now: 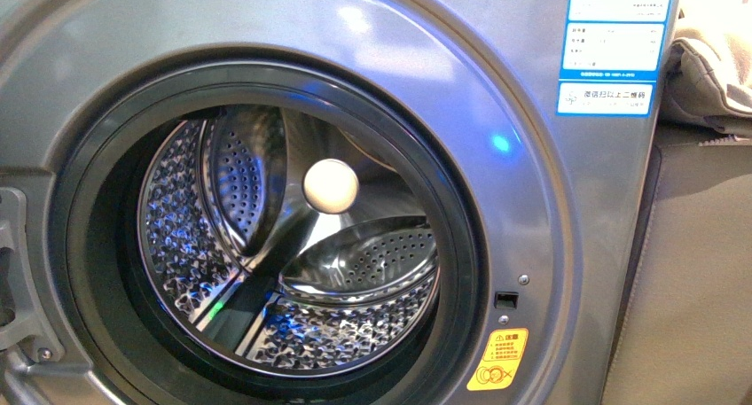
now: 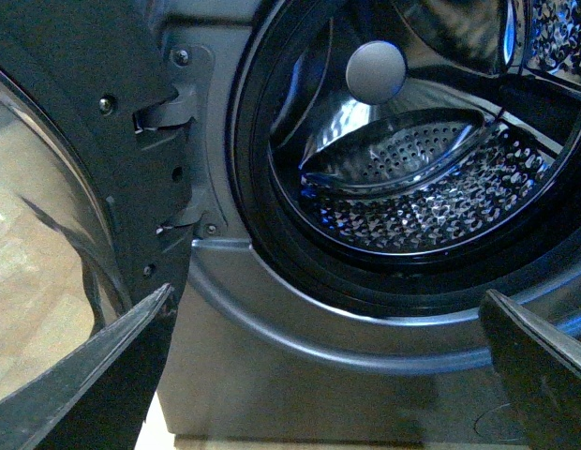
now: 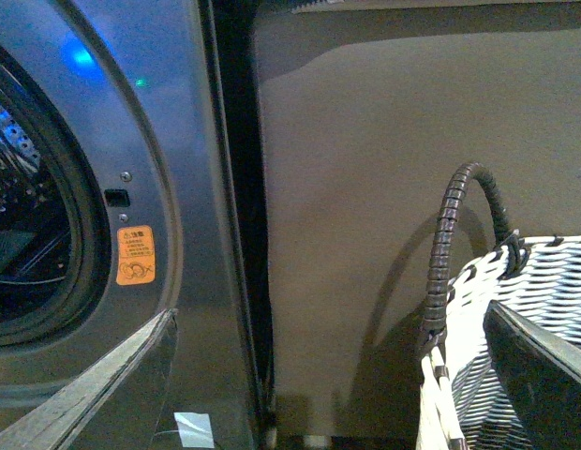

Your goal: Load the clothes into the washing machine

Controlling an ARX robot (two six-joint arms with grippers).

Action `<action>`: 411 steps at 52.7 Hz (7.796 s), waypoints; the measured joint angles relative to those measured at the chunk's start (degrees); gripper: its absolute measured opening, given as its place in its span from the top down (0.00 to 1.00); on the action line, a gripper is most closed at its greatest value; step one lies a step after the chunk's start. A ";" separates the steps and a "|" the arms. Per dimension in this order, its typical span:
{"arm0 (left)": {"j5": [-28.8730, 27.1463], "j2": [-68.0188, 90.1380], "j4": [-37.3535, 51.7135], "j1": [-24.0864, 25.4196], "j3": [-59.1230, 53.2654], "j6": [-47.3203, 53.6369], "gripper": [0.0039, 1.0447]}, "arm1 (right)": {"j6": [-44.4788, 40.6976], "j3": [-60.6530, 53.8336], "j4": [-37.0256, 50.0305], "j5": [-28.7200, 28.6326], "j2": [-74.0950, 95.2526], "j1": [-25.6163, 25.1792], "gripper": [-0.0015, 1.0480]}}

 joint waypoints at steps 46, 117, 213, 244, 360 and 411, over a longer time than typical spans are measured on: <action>0.00 0.00 0.00 0.02 0.00 0.00 0.06 | 0.00 0.00 0.00 0.00 0.00 0.00 0.07; 0.00 0.00 0.00 0.00 0.00 0.00 0.06 | 16.79 15.72 52.48 -51.78 47.19 -42.12 0.07; 0.00 0.00 0.00 0.00 0.00 0.00 0.06 | -3.34 58.75 28.00 -19.87 148.56 -51.15 0.07; 0.00 0.00 0.00 0.00 0.00 0.00 0.06 | -4.07 59.54 30.64 -18.25 155.93 -49.46 0.07; 0.00 0.00 0.00 0.00 0.00 0.00 0.06 | -7.89 56.61 40.13 -19.85 158.57 -49.20 0.90; 0.00 0.00 0.00 0.02 0.00 0.00 0.06 | 14.12 36.94 37.75 -44.94 77.31 -43.98 0.91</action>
